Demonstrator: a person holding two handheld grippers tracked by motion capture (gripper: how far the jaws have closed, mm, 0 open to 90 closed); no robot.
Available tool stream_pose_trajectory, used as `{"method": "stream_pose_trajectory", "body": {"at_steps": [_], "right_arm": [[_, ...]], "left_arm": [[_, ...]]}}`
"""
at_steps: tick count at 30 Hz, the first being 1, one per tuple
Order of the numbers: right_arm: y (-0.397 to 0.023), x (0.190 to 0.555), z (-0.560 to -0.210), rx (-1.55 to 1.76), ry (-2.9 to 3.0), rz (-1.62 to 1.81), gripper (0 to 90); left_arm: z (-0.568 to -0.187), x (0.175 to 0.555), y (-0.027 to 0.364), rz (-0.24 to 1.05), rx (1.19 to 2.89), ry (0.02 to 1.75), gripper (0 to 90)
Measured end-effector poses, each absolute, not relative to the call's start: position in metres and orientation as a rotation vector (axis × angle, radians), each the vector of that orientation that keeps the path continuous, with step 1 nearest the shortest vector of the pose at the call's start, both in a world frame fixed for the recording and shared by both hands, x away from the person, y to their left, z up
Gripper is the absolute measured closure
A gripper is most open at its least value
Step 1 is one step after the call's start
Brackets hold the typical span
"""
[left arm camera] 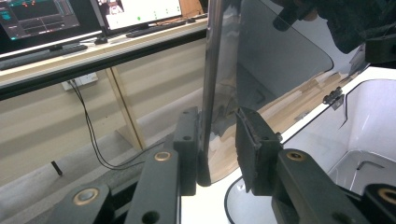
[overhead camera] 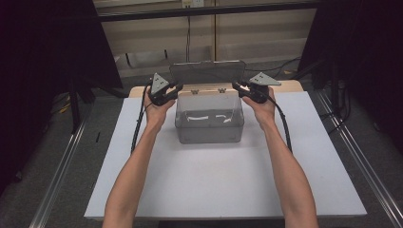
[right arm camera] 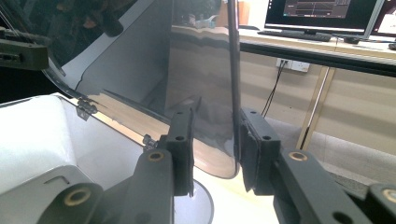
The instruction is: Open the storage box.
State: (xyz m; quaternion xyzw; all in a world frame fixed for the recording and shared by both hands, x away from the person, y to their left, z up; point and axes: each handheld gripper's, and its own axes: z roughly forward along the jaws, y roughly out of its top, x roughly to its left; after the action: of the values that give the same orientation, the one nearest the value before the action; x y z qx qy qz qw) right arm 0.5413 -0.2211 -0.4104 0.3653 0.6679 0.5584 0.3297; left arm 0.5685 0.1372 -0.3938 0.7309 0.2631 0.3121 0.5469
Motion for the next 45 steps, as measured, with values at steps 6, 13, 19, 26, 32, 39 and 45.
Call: {"method": "stream_pose_trajectory", "body": {"at_steps": [6, 13, 19, 26, 32, 39, 45], "right_arm": [[-0.221, 0.542, -0.41, 0.959, 1.747, 1.468, 67.8], [-0.221, 0.542, -0.41, 0.98, 1.736, 1.47, 68.5], [-0.221, 0.545, -0.411, 0.977, 1.731, 1.464, 69.1], [-0.22, 0.549, -0.409, 0.973, 1.746, 1.448, 68.9], [-0.221, 0.551, -0.411, 0.976, 1.77, 1.416, 67.7], [-0.222, 0.552, -0.416, 0.977, 1.79, 1.406, 67.2], [-0.221, 0.554, -0.418, 0.983, 1.789, 1.406, 67.5]], "left_arm": [[-0.401, 0.573, 0.139, 0.73, 1.745, 0.653, 68.6], [-0.405, 0.577, 0.137, 0.717, 1.758, 0.66, 69.3], [-0.407, 0.579, 0.134, 0.719, 1.753, 0.666, 71.2], [-0.407, 0.582, 0.134, 0.716, 1.755, 0.664, 71.5], [-0.405, 0.584, 0.134, 0.714, 1.763, 0.666, 72.1], [-0.406, 0.586, 0.135, 0.709, 1.768, 0.67, 71.9], [-0.406, 0.586, 0.135, 0.71, 1.779, 0.662, 71.2]]}}
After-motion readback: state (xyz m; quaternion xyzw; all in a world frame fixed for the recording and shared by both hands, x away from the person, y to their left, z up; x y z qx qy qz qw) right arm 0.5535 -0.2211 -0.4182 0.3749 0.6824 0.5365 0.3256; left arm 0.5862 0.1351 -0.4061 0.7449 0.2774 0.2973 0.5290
